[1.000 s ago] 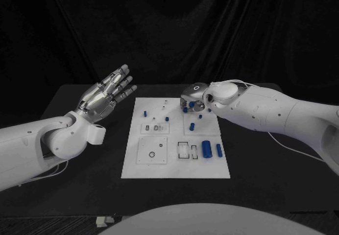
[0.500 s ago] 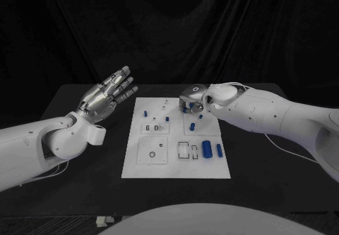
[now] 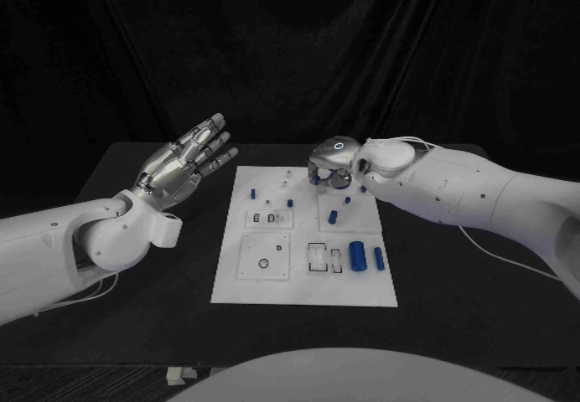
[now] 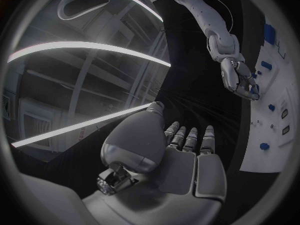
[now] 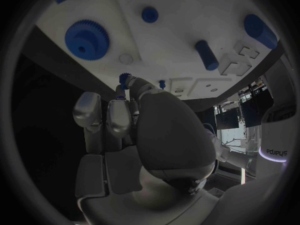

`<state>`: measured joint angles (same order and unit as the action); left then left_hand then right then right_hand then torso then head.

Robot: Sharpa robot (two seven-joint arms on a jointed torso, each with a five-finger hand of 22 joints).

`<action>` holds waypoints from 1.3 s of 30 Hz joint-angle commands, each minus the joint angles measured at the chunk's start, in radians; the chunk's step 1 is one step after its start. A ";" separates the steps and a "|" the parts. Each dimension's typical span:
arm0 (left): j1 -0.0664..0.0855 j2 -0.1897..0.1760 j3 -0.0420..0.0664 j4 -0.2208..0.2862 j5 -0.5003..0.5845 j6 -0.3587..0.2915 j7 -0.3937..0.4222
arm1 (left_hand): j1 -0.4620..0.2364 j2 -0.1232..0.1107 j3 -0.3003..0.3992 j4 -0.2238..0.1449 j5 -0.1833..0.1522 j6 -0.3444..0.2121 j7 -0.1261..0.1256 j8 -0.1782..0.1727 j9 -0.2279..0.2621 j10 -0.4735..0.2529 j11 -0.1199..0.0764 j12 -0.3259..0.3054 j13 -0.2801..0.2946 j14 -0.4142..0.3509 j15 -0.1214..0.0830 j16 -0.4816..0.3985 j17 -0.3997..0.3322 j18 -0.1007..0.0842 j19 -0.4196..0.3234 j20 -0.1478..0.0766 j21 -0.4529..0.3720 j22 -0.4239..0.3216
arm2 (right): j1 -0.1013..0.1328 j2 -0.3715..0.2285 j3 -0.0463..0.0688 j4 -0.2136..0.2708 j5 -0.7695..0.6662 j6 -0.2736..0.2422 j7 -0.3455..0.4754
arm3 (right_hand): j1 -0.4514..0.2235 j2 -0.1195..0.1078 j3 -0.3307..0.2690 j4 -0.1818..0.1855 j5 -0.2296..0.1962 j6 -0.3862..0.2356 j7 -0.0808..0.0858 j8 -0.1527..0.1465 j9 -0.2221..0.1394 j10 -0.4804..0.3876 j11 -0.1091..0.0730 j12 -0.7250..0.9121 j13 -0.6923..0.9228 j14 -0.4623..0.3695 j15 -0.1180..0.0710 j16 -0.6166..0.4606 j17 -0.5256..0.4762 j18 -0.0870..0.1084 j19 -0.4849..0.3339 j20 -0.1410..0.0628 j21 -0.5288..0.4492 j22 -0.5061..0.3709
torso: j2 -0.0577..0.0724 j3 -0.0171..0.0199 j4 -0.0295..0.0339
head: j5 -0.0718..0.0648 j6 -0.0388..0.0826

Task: Assemble the parts on the task board

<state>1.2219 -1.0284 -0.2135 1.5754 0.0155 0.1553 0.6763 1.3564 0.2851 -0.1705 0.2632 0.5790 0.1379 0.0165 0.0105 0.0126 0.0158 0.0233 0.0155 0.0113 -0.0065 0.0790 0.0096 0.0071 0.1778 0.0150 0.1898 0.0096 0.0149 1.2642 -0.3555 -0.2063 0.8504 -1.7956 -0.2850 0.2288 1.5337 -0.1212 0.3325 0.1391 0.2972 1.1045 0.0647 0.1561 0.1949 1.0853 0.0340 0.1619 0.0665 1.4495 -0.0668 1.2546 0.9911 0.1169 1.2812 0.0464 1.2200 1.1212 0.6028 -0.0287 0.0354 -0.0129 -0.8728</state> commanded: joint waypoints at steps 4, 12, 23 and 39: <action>0.001 -0.022 0.001 0.044 -0.003 -0.035 0.017 | 0.014 -0.014 0.029 -0.010 0.023 0.022 0.011 0.017 0.013 0.008 0.013 0.028 0.003 0.007 0.010 -0.007 -0.006 0.000 0.001 0.008 0.005 -0.004 | 0.040 -0.003 0.001 0.028 0.000 -0.042 -0.008 | -0.028 0.000 0.028 -0.010 -0.002 0.009 0.005 0.017 0.018 0.082 -0.010 0.017 0.021 -0.005 0.001 -0.007 -0.001 -0.013 0.010 0.000 0.025 0.020 | -0.001 -0.0005 -0.0021 | 0.003 0.000; 0.010 -0.049 0.001 0.082 -0.003 -0.074 0.019 | 0.015 -0.018 0.029 -0.010 0.026 0.029 0.015 0.019 0.014 0.013 0.021 0.035 0.004 0.010 0.012 -0.002 -0.004 0.000 0.003 0.011 0.007 -0.003 | 0.058 0.012 0.001 0.024 0.000 -0.038 -0.014 | -0.029 0.000 0.029 -0.010 -0.005 0.005 0.005 0.015 0.020 0.082 -0.011 0.013 0.020 -0.005 0.001 -0.009 -0.003 -0.014 0.012 0.000 0.027 0.023 | 0.006 -0.0034 0.0040 | 0.017 0.000; 0.020 -0.062 0.001 0.108 -0.003 -0.092 0.019 | 0.015 -0.020 0.029 -0.010 0.029 0.033 0.017 0.019 0.014 0.015 0.023 0.037 0.005 0.010 0.013 0.000 -0.003 0.000 0.004 0.013 0.008 -0.003 | 0.062 0.041 0.001 -0.013 0.009 -0.032 -0.029 | -0.031 0.000 0.030 -0.011 -0.012 -0.001 0.007 0.011 0.022 0.082 -0.010 0.005 0.018 -0.006 0.001 -0.010 -0.003 -0.014 0.013 0.000 0.027 0.026 | 0.028 -0.0124 0.0272 | 0.013 0.000; 0.035 -0.063 0.001 0.118 -0.003 -0.091 0.017 | 0.015 -0.021 0.029 -0.009 0.030 0.034 0.018 0.020 0.014 0.015 0.023 0.038 0.005 0.011 0.013 0.000 -0.003 0.001 0.004 0.014 0.008 -0.003 | 0.062 0.053 0.001 -0.032 0.012 -0.041 -0.067 | -0.035 0.001 0.032 -0.013 -0.024 -0.012 0.009 0.003 0.025 0.082 -0.007 -0.007 0.015 -0.008 0.003 -0.013 -0.008 -0.014 0.012 0.001 0.026 0.029 | 0.061 -0.0134 0.0642 | -0.004 0.000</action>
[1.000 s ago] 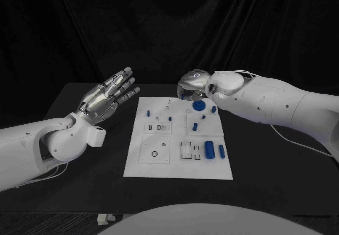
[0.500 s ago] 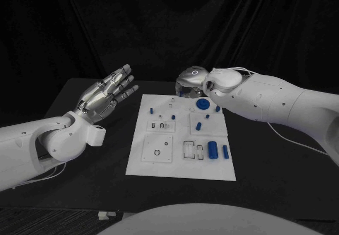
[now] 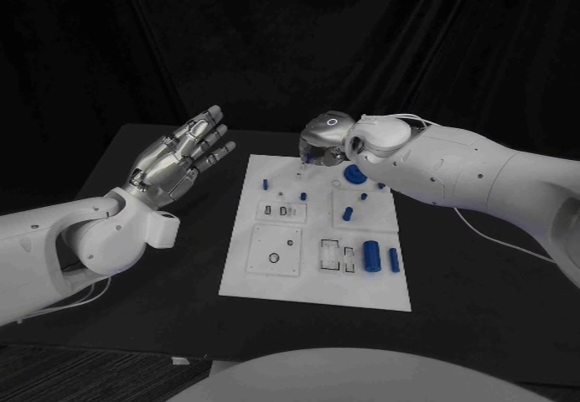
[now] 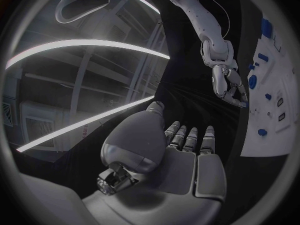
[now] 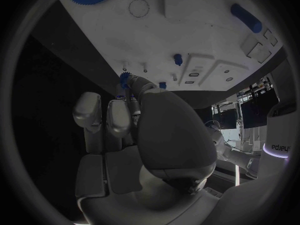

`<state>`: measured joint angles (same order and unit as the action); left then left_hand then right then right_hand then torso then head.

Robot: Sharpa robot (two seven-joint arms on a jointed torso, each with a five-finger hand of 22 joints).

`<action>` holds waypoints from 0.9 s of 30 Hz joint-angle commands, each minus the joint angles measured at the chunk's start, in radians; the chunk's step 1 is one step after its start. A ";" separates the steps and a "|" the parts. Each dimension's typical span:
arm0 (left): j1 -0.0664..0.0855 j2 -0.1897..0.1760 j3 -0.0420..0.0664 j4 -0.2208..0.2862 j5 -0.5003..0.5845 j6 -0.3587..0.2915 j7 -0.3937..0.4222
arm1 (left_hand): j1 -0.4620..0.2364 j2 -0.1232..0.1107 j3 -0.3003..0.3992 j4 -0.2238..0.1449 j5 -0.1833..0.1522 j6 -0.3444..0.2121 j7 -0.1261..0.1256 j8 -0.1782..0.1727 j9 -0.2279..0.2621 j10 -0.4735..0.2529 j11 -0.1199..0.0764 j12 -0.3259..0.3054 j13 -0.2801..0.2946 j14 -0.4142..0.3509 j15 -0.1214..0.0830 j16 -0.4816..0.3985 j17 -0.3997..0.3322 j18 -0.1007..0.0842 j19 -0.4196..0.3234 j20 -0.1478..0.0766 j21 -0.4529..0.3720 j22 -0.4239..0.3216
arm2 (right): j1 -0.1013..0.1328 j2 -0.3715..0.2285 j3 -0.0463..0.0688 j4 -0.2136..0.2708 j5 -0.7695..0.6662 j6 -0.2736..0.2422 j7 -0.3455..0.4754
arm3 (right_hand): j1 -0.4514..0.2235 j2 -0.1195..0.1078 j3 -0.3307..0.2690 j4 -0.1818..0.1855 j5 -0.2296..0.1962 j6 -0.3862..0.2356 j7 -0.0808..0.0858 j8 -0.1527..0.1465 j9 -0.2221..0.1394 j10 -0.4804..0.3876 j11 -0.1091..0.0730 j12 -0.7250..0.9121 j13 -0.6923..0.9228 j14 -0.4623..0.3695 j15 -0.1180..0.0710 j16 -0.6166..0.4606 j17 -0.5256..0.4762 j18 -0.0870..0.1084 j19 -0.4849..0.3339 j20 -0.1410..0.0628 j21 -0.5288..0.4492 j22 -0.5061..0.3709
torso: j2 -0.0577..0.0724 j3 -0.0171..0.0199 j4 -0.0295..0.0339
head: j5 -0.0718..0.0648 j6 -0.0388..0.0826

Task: Assemble the parts on the task board

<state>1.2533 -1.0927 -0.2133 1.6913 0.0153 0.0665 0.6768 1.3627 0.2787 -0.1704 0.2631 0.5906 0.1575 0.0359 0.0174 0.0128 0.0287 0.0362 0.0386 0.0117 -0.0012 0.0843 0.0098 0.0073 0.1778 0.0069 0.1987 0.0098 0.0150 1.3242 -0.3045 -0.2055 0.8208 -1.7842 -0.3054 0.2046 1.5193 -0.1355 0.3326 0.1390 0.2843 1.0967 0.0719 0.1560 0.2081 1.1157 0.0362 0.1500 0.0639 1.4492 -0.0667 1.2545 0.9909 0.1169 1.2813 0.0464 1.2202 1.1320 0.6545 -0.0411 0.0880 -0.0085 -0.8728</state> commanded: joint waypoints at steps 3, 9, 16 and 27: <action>0.004 0.002 0.001 0.003 -0.003 -0.001 0.015 | 0.009 -0.015 0.029 -0.009 0.019 0.014 -0.001 0.013 0.014 0.003 0.010 0.015 0.005 0.005 0.008 0.000 -0.003 0.001 0.012 0.005 0.008 -0.003 | 0.002 0.005 0.001 -0.006 0.001 -0.032 -0.054 | -0.020 0.015 0.032 -0.013 -0.011 -0.005 0.003 0.003 0.012 0.053 -0.009 0.005 0.018 -0.007 0.003 -0.011 -0.003 -0.015 0.014 0.001 0.029 0.022 | 0.018 -0.0008 0.0218 | -0.021 0.000; 0.005 0.006 0.001 0.003 -0.003 0.005 0.010 | 0.010 -0.014 0.030 -0.009 0.020 0.016 0.006 0.013 0.014 0.003 0.009 0.016 0.005 0.006 0.009 0.001 -0.003 0.001 0.013 0.006 0.008 -0.002 | 0.002 0.009 0.001 -0.014 0.001 -0.029 -0.067 | -0.020 0.015 0.032 -0.014 -0.012 -0.006 0.004 0.002 0.013 0.054 -0.007 0.003 0.018 -0.007 0.003 -0.011 -0.004 -0.015 0.013 0.001 0.028 0.022 | 0.031 0.0022 0.0375 | -0.034 0.000; 0.006 0.005 0.001 0.005 -0.003 0.008 0.006 | 0.011 -0.015 0.031 -0.008 0.021 0.023 0.015 0.015 0.015 0.003 0.006 0.017 0.005 0.006 0.009 0.002 -0.002 0.001 0.013 0.007 0.009 -0.002 | 0.002 0.014 0.001 -0.025 0.001 -0.022 -0.077 | -0.019 0.015 0.033 -0.015 -0.013 -0.009 0.005 0.000 0.013 0.053 -0.007 0.000 0.017 -0.008 0.003 -0.012 -0.005 -0.015 0.013 0.001 0.028 0.022 | 0.034 0.0030 0.0454 | -0.036 0.000; 0.006 0.007 0.001 0.004 -0.003 0.013 0.002 | 0.012 -0.015 0.032 -0.008 0.021 0.027 0.019 0.015 0.016 0.003 0.006 0.017 0.005 0.006 0.009 0.002 -0.002 0.001 0.014 0.008 0.009 -0.002 | 0.002 0.012 0.001 -0.029 0.001 -0.036 -0.099 | -0.016 0.015 0.037 -0.019 -0.011 -0.012 0.005 -0.002 0.014 0.052 -0.006 -0.005 0.016 -0.009 0.004 -0.013 -0.006 -0.015 0.013 0.002 0.028 0.025 | 0.037 0.0040 0.0544 | -0.040 0.000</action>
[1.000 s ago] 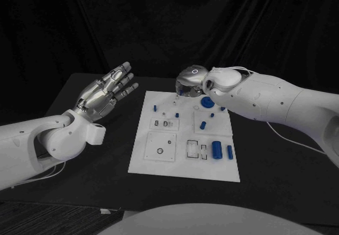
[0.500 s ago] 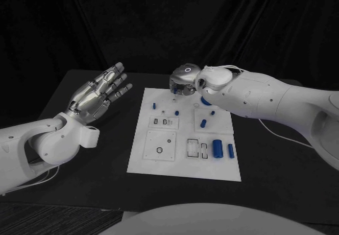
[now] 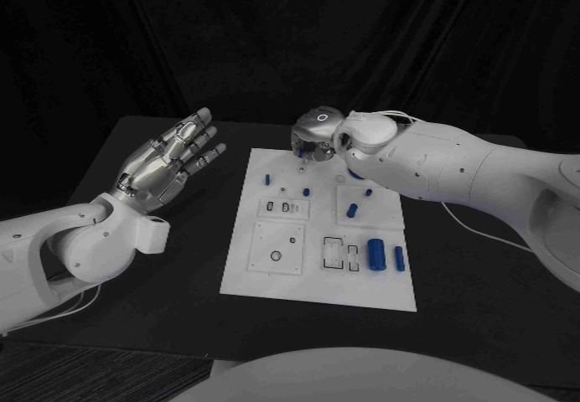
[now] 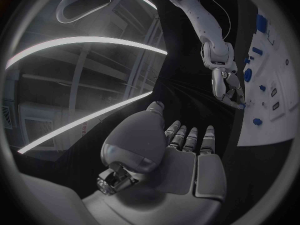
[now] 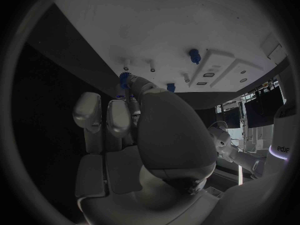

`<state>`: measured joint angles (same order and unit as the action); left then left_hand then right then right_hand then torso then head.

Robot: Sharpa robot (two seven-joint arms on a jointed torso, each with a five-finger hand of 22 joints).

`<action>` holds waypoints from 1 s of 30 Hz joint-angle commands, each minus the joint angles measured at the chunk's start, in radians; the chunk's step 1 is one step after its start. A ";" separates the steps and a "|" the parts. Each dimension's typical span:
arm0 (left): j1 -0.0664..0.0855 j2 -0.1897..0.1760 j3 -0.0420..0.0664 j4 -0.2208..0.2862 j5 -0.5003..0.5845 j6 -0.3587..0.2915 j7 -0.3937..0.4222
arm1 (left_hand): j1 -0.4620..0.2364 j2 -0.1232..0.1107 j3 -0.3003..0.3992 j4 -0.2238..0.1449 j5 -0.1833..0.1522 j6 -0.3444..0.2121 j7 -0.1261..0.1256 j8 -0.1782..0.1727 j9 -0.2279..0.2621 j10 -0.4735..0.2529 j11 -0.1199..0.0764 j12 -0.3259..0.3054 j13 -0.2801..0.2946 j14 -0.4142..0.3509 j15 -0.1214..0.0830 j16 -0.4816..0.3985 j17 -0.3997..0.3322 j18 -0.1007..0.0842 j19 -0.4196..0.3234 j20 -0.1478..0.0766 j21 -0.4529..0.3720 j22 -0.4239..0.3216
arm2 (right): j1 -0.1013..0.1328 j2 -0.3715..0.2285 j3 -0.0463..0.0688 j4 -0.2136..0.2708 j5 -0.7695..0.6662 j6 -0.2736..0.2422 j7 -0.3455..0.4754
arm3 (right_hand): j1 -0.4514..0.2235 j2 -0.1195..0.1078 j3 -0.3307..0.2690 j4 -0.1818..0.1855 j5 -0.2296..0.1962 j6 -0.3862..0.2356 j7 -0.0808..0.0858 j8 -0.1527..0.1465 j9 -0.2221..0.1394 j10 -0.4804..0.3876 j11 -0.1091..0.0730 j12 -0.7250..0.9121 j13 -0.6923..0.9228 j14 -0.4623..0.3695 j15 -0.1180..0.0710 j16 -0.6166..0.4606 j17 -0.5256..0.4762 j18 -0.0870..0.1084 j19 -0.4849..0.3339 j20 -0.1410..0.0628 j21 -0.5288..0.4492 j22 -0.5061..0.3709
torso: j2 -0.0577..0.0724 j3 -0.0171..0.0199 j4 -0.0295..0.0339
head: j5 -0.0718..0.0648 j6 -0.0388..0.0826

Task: Assemble the parts on the task board

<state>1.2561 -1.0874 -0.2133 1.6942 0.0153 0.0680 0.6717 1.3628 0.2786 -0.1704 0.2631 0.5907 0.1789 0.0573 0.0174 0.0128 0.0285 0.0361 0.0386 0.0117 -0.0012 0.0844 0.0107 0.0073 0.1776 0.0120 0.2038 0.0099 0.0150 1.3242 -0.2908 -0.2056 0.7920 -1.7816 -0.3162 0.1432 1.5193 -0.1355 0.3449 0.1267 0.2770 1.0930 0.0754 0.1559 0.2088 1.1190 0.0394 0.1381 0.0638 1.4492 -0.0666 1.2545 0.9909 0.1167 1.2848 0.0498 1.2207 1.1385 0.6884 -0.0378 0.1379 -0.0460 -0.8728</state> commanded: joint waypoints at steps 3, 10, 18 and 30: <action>0.003 0.003 0.001 0.000 -0.003 0.013 0.006 | 0.012 -0.014 0.032 -0.008 0.021 0.005 -0.002 0.015 0.016 0.003 0.006 0.017 0.005 0.006 0.009 0.001 -0.002 0.001 0.009 0.003 0.009 -0.002 | 0.002 -0.006 0.001 0.004 -0.002 -0.036 -0.038 | -0.015 0.015 0.025 -0.008 -0.002 -0.008 0.002 -0.003 0.014 0.050 -0.009 0.006 0.016 -0.008 0.004 -0.010 -0.001 -0.016 0.012 -0.001 0.032 0.023 | 0.005 0.0015 0.0066 | -0.005 0.000; 0.003 0.005 0.001 -0.006 -0.003 0.019 0.004 | 0.013 -0.014 0.033 -0.008 0.022 0.007 0.001 0.016 0.016 0.003 0.007 0.017 0.005 0.007 0.009 0.003 -0.002 0.001 0.009 0.003 0.010 -0.002 | 0.002 -0.014 0.001 0.013 -0.002 -0.065 -0.041 | -0.015 0.015 0.026 -0.009 0.000 -0.008 0.002 -0.003 0.015 0.051 -0.009 0.005 0.016 -0.007 0.004 -0.007 0.003 -0.018 0.016 -0.001 0.036 0.029 | 0.008 0.0031 0.0145 | -0.012 0.000; 0.003 0.007 0.001 -0.012 -0.003 0.024 0.002 | 0.014 -0.013 0.034 -0.008 0.022 0.009 0.003 0.016 0.016 0.003 0.008 0.017 0.005 0.008 0.011 0.005 -0.001 0.001 0.010 0.004 0.010 -0.001 | 0.002 -0.023 0.001 0.017 -0.002 -0.058 -0.047 | -0.015 0.014 0.026 -0.010 0.002 -0.007 0.003 -0.003 0.016 0.052 -0.009 0.004 0.016 -0.006 0.004 -0.007 0.003 -0.017 0.016 -0.001 0.036 0.030 | 0.006 0.0014 0.0141 | -0.013 0.000; 0.003 0.011 0.001 -0.020 -0.003 0.032 -0.003 | 0.014 -0.012 0.035 -0.008 0.022 0.010 0.004 0.017 0.016 0.003 0.008 0.017 0.005 0.008 0.013 0.006 -0.001 0.001 0.010 0.005 0.010 -0.001 | 0.002 -0.043 0.000 0.039 -0.002 -0.067 -0.064 | -0.017 0.014 0.027 -0.010 0.006 -0.010 0.007 -0.005 0.017 0.053 -0.005 0.001 0.016 -0.005 0.005 -0.006 0.004 -0.018 0.017 -0.001 0.037 0.032 | 0.003 0.0000 0.0157 | -0.013 0.000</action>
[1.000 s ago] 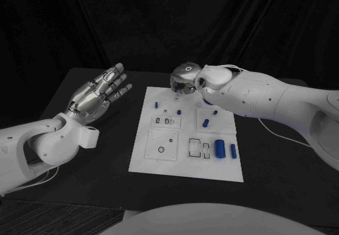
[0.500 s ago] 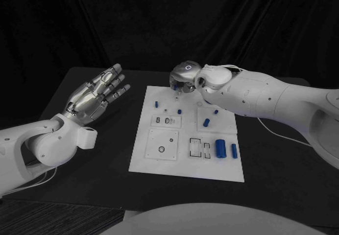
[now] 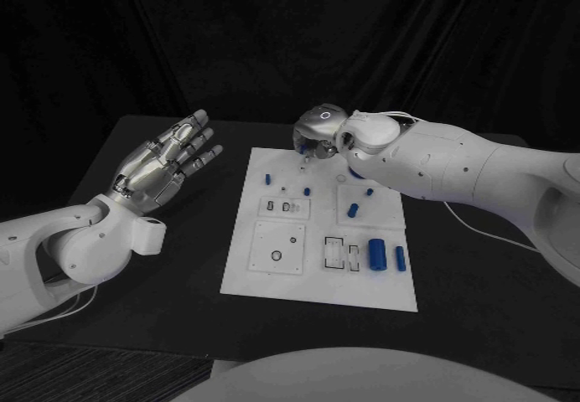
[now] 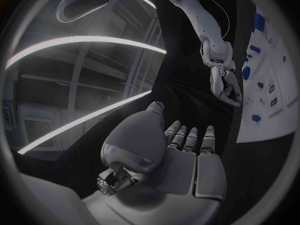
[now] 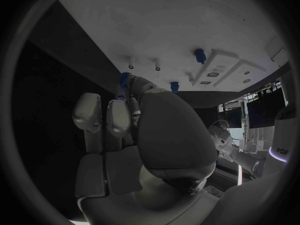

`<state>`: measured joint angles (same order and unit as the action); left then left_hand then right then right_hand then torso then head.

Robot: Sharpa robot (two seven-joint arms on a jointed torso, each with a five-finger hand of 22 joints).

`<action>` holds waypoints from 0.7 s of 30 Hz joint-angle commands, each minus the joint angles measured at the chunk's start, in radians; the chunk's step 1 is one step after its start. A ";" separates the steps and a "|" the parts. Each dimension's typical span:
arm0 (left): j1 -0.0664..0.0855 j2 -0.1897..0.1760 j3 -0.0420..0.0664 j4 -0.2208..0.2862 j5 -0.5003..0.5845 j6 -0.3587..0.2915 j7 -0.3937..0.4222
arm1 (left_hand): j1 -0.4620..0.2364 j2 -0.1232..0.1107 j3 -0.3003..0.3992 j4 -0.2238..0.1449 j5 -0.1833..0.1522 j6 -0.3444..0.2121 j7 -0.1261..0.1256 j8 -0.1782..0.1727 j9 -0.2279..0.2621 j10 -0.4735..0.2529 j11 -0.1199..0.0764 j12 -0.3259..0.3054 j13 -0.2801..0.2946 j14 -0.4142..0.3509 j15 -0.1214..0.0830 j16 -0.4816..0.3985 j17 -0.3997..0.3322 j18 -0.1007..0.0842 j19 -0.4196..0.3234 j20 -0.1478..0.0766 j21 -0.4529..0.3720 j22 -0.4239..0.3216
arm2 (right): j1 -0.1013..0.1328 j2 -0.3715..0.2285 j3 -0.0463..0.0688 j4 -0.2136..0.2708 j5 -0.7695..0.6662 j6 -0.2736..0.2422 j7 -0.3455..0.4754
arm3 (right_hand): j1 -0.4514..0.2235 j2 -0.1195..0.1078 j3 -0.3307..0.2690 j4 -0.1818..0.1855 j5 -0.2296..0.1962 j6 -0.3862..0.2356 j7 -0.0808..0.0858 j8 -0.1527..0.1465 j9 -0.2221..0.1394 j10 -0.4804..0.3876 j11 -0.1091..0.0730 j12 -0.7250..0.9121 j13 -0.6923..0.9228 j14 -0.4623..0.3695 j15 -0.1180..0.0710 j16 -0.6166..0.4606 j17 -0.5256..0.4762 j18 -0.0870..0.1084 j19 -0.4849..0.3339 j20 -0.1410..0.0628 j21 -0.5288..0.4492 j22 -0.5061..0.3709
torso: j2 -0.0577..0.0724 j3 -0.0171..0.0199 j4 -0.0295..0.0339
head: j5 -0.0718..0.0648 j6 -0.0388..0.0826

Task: Assemble the parts on the task board

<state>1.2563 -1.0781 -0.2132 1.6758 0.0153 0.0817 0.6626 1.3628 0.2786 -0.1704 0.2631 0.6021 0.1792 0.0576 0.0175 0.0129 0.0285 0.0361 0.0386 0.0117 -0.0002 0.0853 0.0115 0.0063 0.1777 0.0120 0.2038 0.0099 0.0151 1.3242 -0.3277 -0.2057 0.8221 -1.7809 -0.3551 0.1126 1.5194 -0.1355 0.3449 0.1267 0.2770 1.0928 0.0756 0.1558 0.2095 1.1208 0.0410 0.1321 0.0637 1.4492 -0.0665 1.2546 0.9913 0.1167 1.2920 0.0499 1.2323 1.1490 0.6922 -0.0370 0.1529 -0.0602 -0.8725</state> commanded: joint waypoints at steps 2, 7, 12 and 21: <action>0.003 0.002 0.001 -0.003 -0.003 0.018 0.006 | 0.014 -0.011 0.036 -0.008 0.011 0.011 0.004 0.017 0.016 0.003 0.008 0.017 0.005 0.007 0.013 0.006 0.001 0.001 0.011 0.005 0.011 -0.001 | 0.002 -0.010 0.001 0.012 -0.002 -0.035 -0.035 | -0.017 0.014 0.027 -0.010 0.006 -0.010 0.006 -0.005 0.016 0.051 -0.007 0.007 0.016 -0.005 0.005 -0.006 0.004 -0.018 0.010 -0.001 0.026 0.022 | -0.002 -0.0010 0.0007 | 0.001 0.000; 0.003 0.002 0.001 -0.005 -0.003 0.020 0.005 | 0.015 -0.011 0.036 -0.007 0.011 0.012 0.005 0.017 0.016 0.003 0.008 0.018 0.005 0.008 0.013 0.006 0.001 0.001 0.011 0.006 0.011 -0.001 | 0.002 -0.022 0.000 0.025 -0.002 -0.051 -0.043 | -0.018 0.014 0.027 -0.011 0.008 -0.009 0.008 -0.006 0.017 0.052 -0.006 0.006 0.016 -0.003 0.005 -0.003 0.008 -0.018 0.012 -0.001 0.028 0.025 | -0.002 -0.0012 0.0009 | 0.003 0.000; 0.003 0.003 0.001 -0.007 -0.003 0.022 0.003 | 0.015 -0.011 0.036 -0.007 0.011 0.012 0.005 0.017 0.016 0.003 0.008 0.018 0.005 0.008 0.013 0.006 0.001 0.001 0.011 0.006 0.011 -0.001 | 0.002 -0.036 0.000 0.042 -0.002 -0.053 -0.048 | -0.020 0.014 0.028 -0.011 0.011 -0.010 0.010 -0.007 0.018 0.053 -0.004 0.004 0.016 -0.003 0.006 -0.004 0.007 -0.018 0.012 0.000 0.027 0.025 | -0.003 -0.0015 0.0008 | 0.004 0.000; 0.003 0.006 0.001 -0.011 -0.003 0.025 0.001 | 0.015 -0.009 0.037 -0.007 0.011 0.013 0.005 0.017 0.016 0.003 0.008 0.018 0.005 0.008 0.014 0.007 0.001 0.001 0.011 0.006 0.011 -0.001 | 0.001 -0.043 0.000 0.054 -0.002 -0.016 -0.052 | -0.022 0.013 0.029 -0.010 0.012 -0.013 0.011 -0.009 0.018 0.052 -0.002 0.001 0.015 -0.003 0.007 -0.005 0.005 -0.018 0.011 0.001 0.026 0.024 | -0.005 -0.0017 0.0017 | 0.001 0.000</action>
<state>1.2564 -1.0743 -0.2132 1.6648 0.0153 0.0908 0.6556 1.3628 0.2786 -0.1704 0.2632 0.6021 0.1842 0.0626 0.0175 0.0129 0.0285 0.0361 0.0386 0.0117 0.0025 0.0881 0.0115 0.0079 0.1777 0.0121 0.2039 0.0100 0.0151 1.3242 -0.3699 -0.2058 0.8748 -1.7808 -0.3784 0.0870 1.5193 -0.1355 0.3449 0.1266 0.2772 1.0877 0.0809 0.1557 0.2126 1.1278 0.0481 0.1238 0.0637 1.4495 -0.0665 1.2546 0.9918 0.1167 1.2939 0.0518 1.2323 1.1550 0.6882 -0.0386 0.1539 -0.0585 -0.8725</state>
